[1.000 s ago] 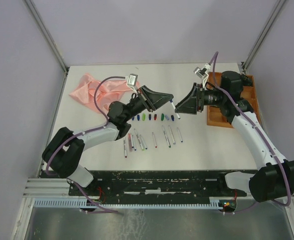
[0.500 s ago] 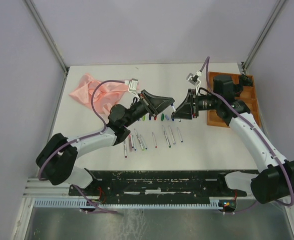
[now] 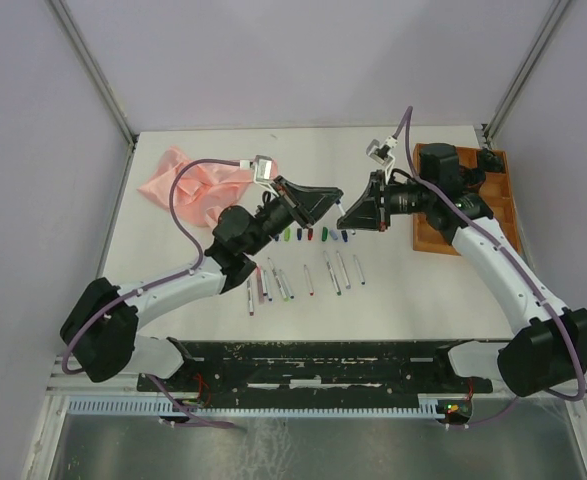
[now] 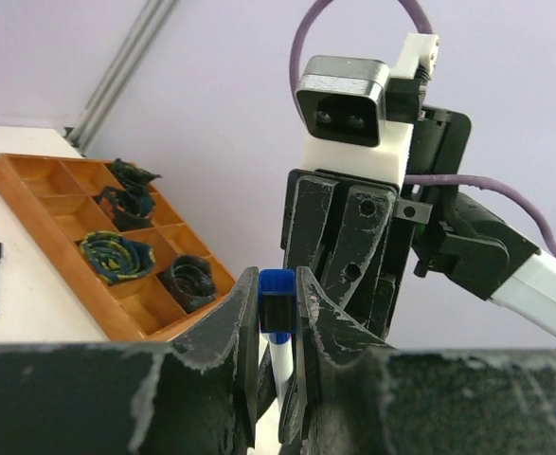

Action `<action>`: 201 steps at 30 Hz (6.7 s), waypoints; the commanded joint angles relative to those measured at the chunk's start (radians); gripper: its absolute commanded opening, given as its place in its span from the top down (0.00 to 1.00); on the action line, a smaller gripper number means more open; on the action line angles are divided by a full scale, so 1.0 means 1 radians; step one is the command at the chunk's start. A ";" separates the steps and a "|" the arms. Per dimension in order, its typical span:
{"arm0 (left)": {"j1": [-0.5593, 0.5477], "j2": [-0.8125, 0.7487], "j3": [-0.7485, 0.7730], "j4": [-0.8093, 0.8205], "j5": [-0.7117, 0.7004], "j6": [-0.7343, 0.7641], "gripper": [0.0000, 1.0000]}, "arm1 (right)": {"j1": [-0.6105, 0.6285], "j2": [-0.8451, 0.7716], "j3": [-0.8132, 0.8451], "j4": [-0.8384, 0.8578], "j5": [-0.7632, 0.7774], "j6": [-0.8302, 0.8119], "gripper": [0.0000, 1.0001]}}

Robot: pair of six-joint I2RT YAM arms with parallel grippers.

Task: Open the pen caps
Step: Open the pen cap from the pen, then place the pen cap at the center of the board, then place the pen at the center of the board.

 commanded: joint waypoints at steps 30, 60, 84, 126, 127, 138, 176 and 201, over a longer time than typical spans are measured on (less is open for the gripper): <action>0.365 -0.053 0.232 0.152 -0.142 0.065 0.97 | 0.005 0.090 0.025 -0.072 -0.022 -0.025 1.00; 0.224 -0.127 -0.001 -0.241 -0.212 -0.061 0.97 | -0.197 -0.020 0.040 -0.174 0.255 -0.203 1.00; -0.195 0.733 0.921 -1.323 -0.692 0.055 0.97 | -0.331 -0.125 -0.008 -0.087 0.483 -0.102 1.00; -0.181 1.076 1.255 -1.483 -0.708 0.077 0.69 | -0.370 -0.131 -0.017 -0.070 0.474 -0.076 1.00; -0.179 1.076 1.255 -1.484 -0.705 0.075 0.69 | -0.370 -0.131 -0.017 -0.070 0.474 -0.075 1.00; -0.176 1.041 1.263 -1.483 -0.667 0.073 0.66 | -0.376 -0.131 -0.018 -0.069 0.460 -0.072 1.00; -0.177 -0.569 -0.454 -0.541 -0.643 0.163 0.30 | -0.165 -0.011 -0.344 -0.040 0.473 -0.109 0.93; -0.176 -0.749 -0.572 -0.510 -0.689 0.145 0.29 | -0.040 0.373 -0.204 -0.110 0.828 0.000 0.87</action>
